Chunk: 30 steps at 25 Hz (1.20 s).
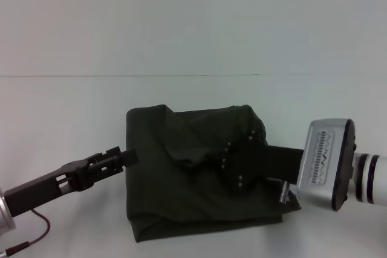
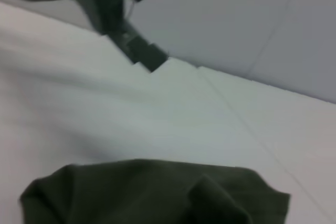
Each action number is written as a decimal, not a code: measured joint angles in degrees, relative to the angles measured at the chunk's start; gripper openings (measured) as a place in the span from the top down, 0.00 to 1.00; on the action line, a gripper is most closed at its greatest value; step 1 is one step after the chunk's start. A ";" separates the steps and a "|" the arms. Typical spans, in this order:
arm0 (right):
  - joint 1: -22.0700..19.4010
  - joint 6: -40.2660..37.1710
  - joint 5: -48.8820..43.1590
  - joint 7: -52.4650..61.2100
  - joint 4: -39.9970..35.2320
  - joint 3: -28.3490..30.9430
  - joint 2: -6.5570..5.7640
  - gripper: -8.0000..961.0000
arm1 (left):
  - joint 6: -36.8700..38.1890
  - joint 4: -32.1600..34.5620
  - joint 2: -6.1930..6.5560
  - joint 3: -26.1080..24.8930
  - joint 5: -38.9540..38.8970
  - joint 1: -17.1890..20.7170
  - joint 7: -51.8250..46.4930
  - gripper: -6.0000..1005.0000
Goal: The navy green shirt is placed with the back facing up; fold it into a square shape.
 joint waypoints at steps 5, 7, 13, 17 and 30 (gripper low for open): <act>0.39 -0.05 3.06 1.30 2.60 3.83 -0.10 0.98 | 0.00 0.00 -0.03 0.00 0.00 -0.07 0.13 0.07; 0.72 0.08 3.09 2.73 3.64 6.27 -0.06 0.98 | 0.00 0.00 -0.04 0.00 0.00 -0.07 0.23 0.07; 2.03 1.25 7.29 6.89 7.90 11.20 0.00 0.98 | -0.29 0.02 -0.20 0.00 0.00 -0.15 0.33 0.07; 2.24 1.65 12.83 7.11 10.71 11.60 0.01 0.98 | -0.27 0.14 -0.39 0.02 0.00 -0.19 0.35 0.07; 3.61 6.01 25.88 8.76 16.86 11.69 0.25 0.98 | 0.05 -0.01 -0.65 0.14 0.00 -0.84 0.38 0.07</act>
